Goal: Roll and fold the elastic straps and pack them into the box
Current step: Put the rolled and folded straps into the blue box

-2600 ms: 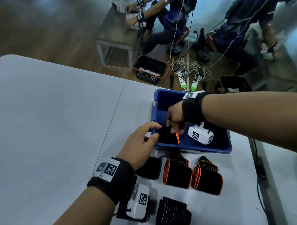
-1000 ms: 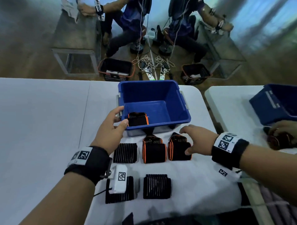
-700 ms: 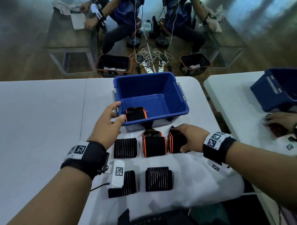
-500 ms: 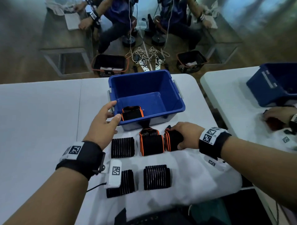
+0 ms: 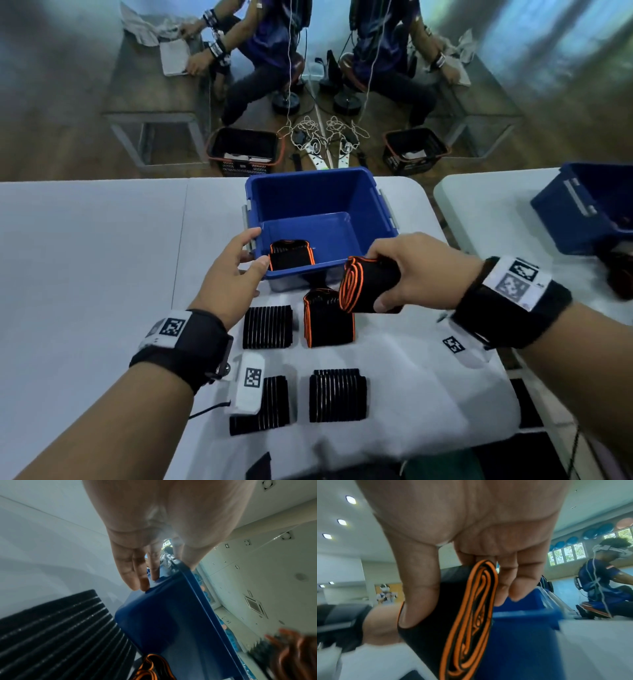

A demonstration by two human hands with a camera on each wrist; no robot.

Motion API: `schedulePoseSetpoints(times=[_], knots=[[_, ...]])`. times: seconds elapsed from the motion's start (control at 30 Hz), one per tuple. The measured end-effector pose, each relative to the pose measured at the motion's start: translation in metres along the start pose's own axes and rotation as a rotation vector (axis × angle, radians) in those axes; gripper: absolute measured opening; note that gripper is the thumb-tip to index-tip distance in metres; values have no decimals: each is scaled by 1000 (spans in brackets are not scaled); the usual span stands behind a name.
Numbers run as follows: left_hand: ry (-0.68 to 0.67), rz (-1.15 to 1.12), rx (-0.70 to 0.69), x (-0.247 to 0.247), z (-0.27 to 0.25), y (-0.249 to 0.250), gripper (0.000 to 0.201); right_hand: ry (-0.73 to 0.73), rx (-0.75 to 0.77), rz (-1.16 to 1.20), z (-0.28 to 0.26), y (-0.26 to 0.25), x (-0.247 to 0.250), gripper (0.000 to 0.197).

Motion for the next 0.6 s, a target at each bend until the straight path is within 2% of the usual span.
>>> schedulePoseSetpoints(times=[0.1,0.2,0.43,0.6], knots=[[2,-12,-5,0,-1,0,43,100,105,-38,17,-39,34,50],[2,-23,-5,0,-2,-1,44,158,148,-145,61,-60,47,49],[6,-52,-2,-2,-2,-4,44,22,91,-408,176,-80,19,29],[6,-66,-25,0,-2,-3,46,-125,13,-558,231,-85,-7,36]])
Point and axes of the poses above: each hand's wrist, its own z-axis towards the middle knuckle, its own x-axis out of the back of the hand, y = z × x, the point moved 7 cm from there along z, towards the middle knuckle, and after that the axes turned 12 degrees about z, right-handed, at the moved point
